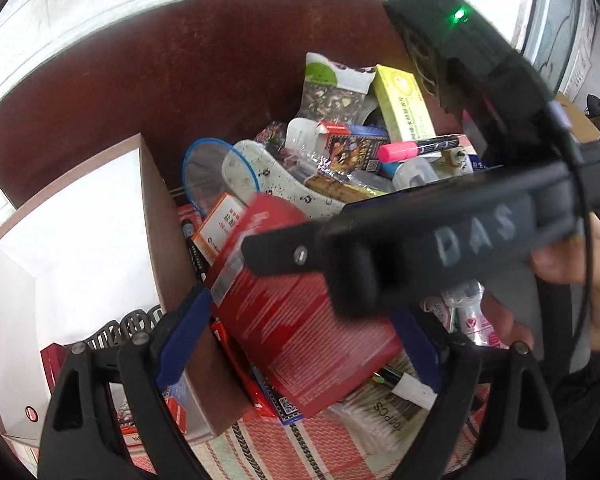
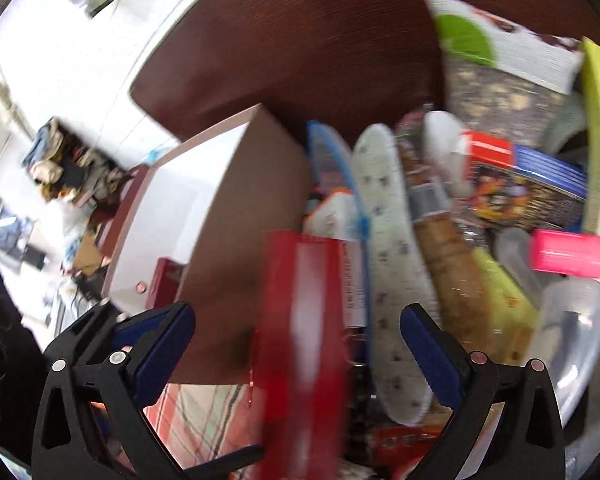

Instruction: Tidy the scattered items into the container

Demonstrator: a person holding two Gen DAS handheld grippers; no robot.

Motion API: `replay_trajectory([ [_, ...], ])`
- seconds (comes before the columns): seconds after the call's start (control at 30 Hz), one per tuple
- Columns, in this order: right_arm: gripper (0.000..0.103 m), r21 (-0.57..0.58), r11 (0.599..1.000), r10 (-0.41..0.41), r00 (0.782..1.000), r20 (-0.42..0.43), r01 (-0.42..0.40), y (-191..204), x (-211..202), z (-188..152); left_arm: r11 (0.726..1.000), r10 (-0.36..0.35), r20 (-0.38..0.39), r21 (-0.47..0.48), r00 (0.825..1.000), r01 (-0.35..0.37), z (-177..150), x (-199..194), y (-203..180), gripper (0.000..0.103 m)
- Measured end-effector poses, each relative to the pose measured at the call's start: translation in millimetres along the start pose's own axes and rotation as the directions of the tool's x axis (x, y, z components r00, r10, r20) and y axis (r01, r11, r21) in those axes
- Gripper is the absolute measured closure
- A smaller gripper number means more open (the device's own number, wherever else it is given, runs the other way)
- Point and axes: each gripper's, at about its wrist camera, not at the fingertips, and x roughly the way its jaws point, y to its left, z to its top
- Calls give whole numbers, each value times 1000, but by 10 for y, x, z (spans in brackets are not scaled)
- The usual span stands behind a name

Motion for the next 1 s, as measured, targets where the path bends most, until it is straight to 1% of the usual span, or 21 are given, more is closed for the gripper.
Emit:
replay_trajectory([
  [0.1, 0, -27, 999, 23, 1000, -20, -23, 59, 98, -10, 1000, 7, -7, -1, 1000, -7, 0, 18, 20, 14],
  [0.13, 0, -25, 1000, 8, 999, -37, -9, 42, 166, -9, 1000, 8, -9, 0, 1000, -8, -2, 20, 24, 14],
  [0.2, 0, -8, 998, -60, 996, -59, 59, -32, 255, -9, 1000, 3, -11, 2, 1000, -3, -6, 29, 26, 14],
  [0.23, 0, 6, 998, -61, 996, -65, 62, -73, 266, -18, 1000, 4, -15, 3, 1000, -4, -9, 37, 32, 14],
  [0.33, 0, 51, 999, 19, 998, -62, -16, -189, 244, -21, 1000, 4, -29, 2, 1000, -4, -6, 84, 58, 14],
  [0.37, 0, 56, 998, 38, 997, -70, -34, -203, 261, -34, 1000, 4, -34, 2, 999, -4, -9, 102, 65, 14],
  [0.43, 0, 60, 993, 104, 990, -92, -99, -180, 300, -75, 1000, 2, -49, 7, 999, -2, -22, 143, 71, 14],
  [0.5, 0, 40, 993, 117, 988, -95, -114, -122, 320, -103, 1000, 1, -56, 15, 998, 0, -24, 167, 52, 14],
  [0.53, 0, 39, 991, 134, 987, -86, -131, -115, 328, -104, 1000, -8, -57, 15, 998, 9, -26, 170, 56, 14],
  [0.6, 0, 69, 977, 205, 978, -38, -202, -167, 319, -124, 1000, -17, -52, 11, 999, 18, -23, 169, 60, 14],
  [0.67, 0, 78, 975, 212, 977, -22, -210, -202, 361, -153, 999, -33, -44, 12, 998, 33, -24, 166, 70, 14],
  [0.77, 0, 54, 976, 213, 977, -33, -211, -177, 387, -243, 999, -43, -40, 17, 998, 43, -28, 155, 81, 14],
  [0.83, 5, 65, 972, 229, 973, -33, -226, -177, 329, -310, 999, -39, -46, 25, 998, 40, -38, 149, 74, 14],
  [0.87, 7, 65, 967, 247, 969, -30, -245, -183, 276, -344, 999, -33, -50, 32, 998, 35, -47, 135, 60, 14],
  [0.9, 7, 51, 959, 280, 960, -25, -278, -147, 221, -383, 999, -25, -52, 42, 998, 27, -58, 120, 48, 14],
  [0.97, 8, 16, 933, 360, 932, -40, -359, -56, 160, -422, 998, -18, -55, 51, 998, 21, -71, 107, 35, 14],
  [1.0, 13, 13, 917, 398, 916, -42, -398, -17, 171, -422, 998, -15, -58, 52, 998, 18, -76, 98, 33, 14],
])
